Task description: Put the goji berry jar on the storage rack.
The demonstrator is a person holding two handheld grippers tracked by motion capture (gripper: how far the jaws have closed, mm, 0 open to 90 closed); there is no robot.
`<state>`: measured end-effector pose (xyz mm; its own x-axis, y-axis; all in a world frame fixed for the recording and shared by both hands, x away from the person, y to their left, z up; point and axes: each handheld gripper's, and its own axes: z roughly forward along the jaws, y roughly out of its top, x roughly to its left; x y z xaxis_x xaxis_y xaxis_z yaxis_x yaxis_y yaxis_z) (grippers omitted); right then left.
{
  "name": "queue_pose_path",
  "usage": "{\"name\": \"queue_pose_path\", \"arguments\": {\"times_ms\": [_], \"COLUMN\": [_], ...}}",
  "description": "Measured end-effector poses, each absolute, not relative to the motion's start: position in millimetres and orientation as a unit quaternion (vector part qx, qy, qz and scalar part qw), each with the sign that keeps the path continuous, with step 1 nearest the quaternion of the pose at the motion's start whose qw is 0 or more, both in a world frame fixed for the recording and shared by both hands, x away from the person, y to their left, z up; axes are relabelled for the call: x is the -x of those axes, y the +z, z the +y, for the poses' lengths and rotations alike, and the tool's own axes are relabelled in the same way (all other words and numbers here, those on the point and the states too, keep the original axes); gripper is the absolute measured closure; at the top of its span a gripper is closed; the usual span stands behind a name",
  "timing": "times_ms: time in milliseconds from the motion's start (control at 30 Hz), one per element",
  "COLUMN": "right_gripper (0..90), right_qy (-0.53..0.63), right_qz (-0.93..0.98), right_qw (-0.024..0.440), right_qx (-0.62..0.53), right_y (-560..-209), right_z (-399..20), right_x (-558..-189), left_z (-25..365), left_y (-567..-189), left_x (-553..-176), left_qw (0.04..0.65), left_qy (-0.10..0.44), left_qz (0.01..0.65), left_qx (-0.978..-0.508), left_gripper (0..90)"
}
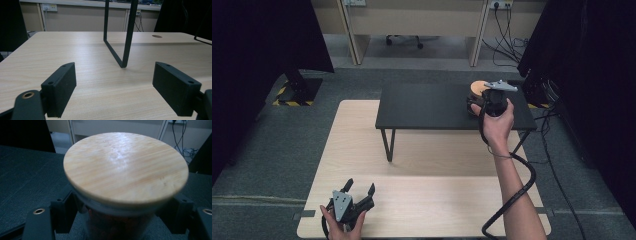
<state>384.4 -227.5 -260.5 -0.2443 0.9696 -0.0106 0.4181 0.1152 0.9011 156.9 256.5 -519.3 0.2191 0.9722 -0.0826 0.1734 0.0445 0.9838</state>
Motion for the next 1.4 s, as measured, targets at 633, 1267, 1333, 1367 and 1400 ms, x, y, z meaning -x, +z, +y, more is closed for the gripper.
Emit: {"name": "queue_pose_path", "arguments": {"times_ms": [633,1267,1333,1367,1400], "right_gripper": [25.8,25.6,25.6,25.6,25.6], "right_qy": [0.444,0.444,0.445,0.445,0.446], "right_qz": [0.672,0.671,0.67,0.67,0.67], "right_qw": [0.335,0.34,0.34,0.34,0.34], "right_qx": [-0.489,-0.487,-0.487,-0.487,-0.487], "right_y": [-275,-277,-278,-278,-278], "right_z": [-241,-239,-240,-240,-240], "right_x": [-386,-385,-385,-385,-384], "left_z": [257,257,257,257,257], "left_y": [-519,-519,-520,-520,-520], "left_x": [-157,-157,-157,-157,-157], "left_qw": [0.526,0.527,0.527,0.527,0.527], "left_qy": [0.38,0.379,0.379,0.379,0.379], "left_qz": [0.497,0.497,0.497,0.497,0.497], "left_qx": [-0.576,-0.576,-0.575,-0.575,-0.575], "left_gripper": [18.4,18.4,18.4,18.5,18.4]}}
